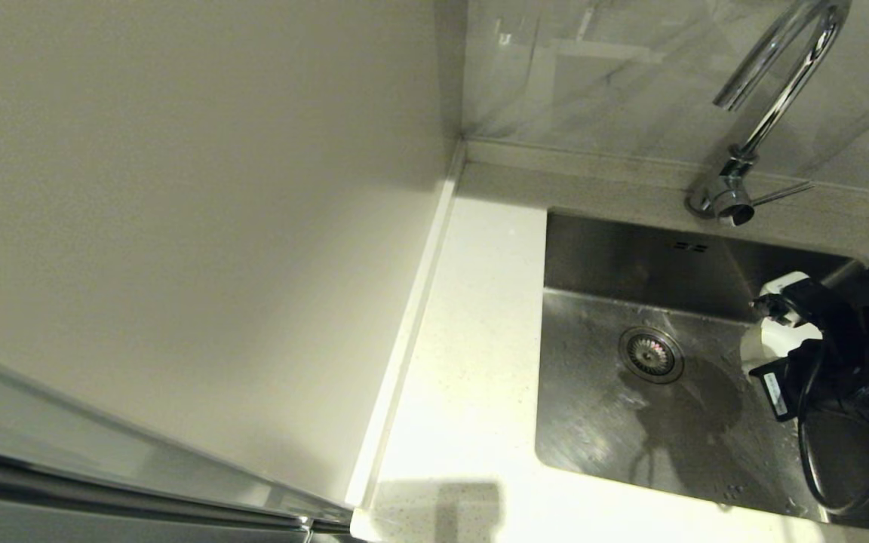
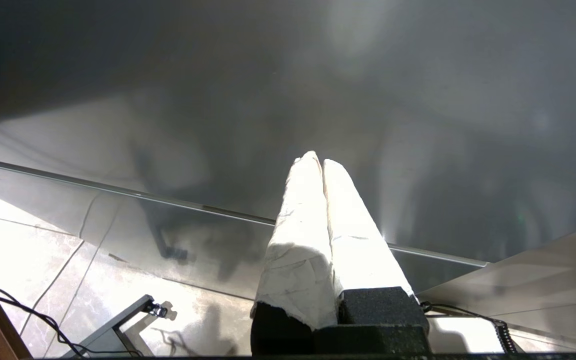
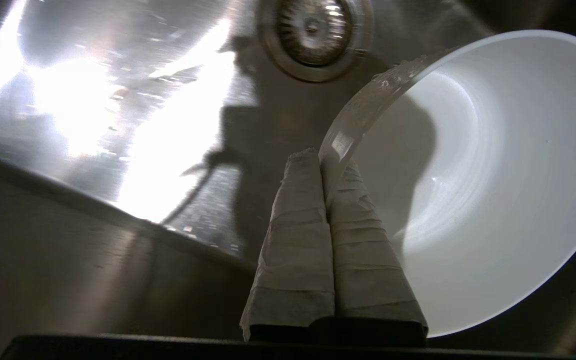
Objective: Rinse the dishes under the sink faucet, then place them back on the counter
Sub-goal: Put a bowl into the sink
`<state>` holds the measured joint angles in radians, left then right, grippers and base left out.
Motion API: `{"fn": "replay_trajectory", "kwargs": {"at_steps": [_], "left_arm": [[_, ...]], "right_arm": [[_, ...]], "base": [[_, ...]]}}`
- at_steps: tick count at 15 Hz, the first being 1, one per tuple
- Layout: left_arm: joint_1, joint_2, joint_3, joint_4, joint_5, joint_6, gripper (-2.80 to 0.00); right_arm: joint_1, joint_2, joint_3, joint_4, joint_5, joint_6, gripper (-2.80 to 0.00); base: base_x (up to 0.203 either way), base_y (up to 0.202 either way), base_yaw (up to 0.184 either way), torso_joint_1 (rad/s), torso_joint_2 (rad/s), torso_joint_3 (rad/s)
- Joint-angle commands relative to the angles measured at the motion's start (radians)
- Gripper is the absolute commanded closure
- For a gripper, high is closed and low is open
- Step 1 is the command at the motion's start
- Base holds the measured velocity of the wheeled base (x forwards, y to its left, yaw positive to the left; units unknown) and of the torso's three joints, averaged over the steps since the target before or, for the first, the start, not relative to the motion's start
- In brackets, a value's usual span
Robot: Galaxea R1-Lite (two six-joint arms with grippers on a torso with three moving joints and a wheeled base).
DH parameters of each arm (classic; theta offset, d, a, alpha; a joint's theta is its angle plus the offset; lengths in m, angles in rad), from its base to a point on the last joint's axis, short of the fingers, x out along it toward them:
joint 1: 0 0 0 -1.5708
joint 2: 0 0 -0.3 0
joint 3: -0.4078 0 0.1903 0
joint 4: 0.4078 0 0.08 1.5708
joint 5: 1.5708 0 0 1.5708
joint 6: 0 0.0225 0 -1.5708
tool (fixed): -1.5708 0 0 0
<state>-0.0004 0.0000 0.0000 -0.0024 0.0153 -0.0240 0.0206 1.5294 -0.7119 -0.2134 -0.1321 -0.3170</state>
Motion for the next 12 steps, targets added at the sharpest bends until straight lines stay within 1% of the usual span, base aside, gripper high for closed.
{"fn": "replay_trajectory", "kwargs": {"at_steps": [1,3,5,8,10,12], "left_arm": [[-0.001,-0.003,0.0,-0.001,0.0,-0.001,0.0],[0.0,-0.003,0.0,-0.001,0.0,-0.001,0.0],[0.0,-0.003,0.0,-0.001,0.001,-0.001,0.0],[0.0,-0.003,0.0,-0.001,0.0,-0.001,0.0],[0.0,-0.003,0.0,-0.001,0.001,-0.001,0.0],[0.0,-0.003,0.0,-0.001,0.0,-0.001,0.0]], "right_arm": [[-0.025,-0.012,-0.02,0.014,-0.018,-0.076,0.0],[-0.023,0.056,-0.024,0.012,-0.025,-0.084,0.0],[-0.021,0.171,-0.049,-0.03,-0.062,-0.083,0.0],[-0.02,0.354,-0.09,-0.193,-0.101,-0.085,0.0],[-0.023,0.468,-0.138,-0.267,-0.113,-0.082,0.0],[-0.048,0.583,-0.2,-0.32,-0.118,-0.08,0.0]], "base": [[0.0,0.0,0.0,0.0,0.0,0.0],[0.0,0.0,0.0,0.0,0.0,0.0],[0.0,0.0,0.0,0.0,0.0,0.0],[0.0,0.0,0.0,0.0,0.0,0.0],[0.0,0.0,0.0,0.0,0.0,0.0],[0.0,0.0,0.0,0.0,0.0,0.0]]}}
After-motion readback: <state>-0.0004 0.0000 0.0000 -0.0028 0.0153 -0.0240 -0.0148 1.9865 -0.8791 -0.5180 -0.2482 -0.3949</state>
